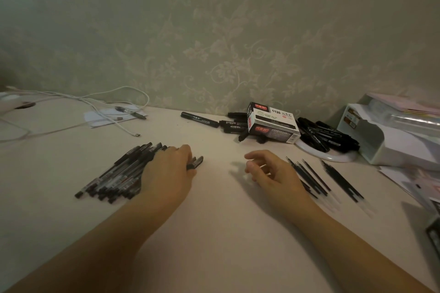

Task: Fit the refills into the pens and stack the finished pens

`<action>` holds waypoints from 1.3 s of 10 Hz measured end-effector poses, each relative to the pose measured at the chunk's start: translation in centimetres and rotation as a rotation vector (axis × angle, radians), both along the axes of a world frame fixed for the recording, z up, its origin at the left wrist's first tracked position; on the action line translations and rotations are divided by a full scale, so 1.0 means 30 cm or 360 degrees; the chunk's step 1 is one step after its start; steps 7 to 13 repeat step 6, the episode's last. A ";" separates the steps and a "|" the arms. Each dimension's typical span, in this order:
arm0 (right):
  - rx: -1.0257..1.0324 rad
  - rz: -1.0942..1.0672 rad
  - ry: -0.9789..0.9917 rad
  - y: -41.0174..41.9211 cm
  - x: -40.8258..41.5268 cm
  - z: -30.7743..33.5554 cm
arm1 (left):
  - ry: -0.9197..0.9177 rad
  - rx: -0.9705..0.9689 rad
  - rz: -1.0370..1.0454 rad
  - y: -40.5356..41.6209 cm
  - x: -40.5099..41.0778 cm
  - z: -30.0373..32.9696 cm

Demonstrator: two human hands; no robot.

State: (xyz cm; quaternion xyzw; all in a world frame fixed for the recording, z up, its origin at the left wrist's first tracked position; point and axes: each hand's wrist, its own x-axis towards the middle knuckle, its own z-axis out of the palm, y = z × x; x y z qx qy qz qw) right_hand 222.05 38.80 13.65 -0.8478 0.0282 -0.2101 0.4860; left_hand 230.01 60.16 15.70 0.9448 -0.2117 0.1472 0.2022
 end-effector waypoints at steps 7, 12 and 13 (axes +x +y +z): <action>0.0173 -0.0099 -0.0043 -0.019 0.007 -0.002 | 0.0333 -0.0976 -0.0544 -0.111 -0.069 -0.020; 0.0173 -0.0099 -0.0043 -0.019 0.007 -0.002 | 0.0333 -0.0976 -0.0544 -0.111 -0.069 -0.020; 0.0173 -0.0099 -0.0043 -0.019 0.007 -0.002 | 0.0333 -0.0976 -0.0544 -0.111 -0.069 -0.020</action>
